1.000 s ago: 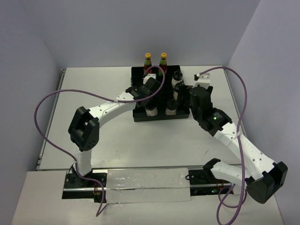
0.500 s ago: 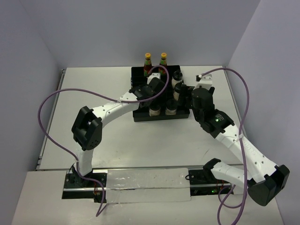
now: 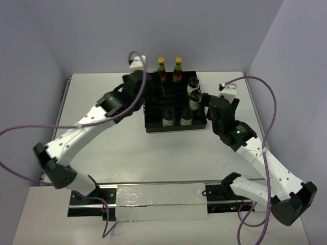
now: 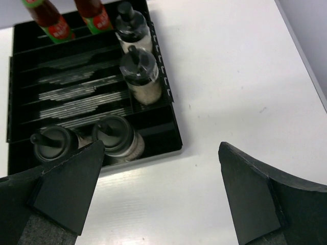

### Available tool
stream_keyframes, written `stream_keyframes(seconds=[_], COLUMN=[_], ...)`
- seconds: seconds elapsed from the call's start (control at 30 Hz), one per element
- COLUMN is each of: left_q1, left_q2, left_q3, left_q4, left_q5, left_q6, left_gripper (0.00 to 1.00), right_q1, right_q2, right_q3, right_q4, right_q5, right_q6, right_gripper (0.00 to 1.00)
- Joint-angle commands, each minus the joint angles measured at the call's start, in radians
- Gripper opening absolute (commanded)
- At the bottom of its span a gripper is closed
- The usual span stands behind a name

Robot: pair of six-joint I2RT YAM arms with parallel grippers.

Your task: Organize the condiment bottles

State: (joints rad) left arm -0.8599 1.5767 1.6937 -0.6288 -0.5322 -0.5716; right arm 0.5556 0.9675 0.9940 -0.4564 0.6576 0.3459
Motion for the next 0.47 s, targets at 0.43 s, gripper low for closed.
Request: stream_keyframes(seconds=[0.43], left_q1=[0.339], left_q2=[-0.426], left_q3=[-0.318], left_q4=[-0.029], left_q5=[-0.013], left_q6=[-0.007], left_gripper=[0.99], right_q1=[-0.082], right_q2=[0.031], right_q3=[-0.034], right_q4=[-0.087], right_q5=[-0.044], right_q6=[0.131], right_gripper=[1.00])
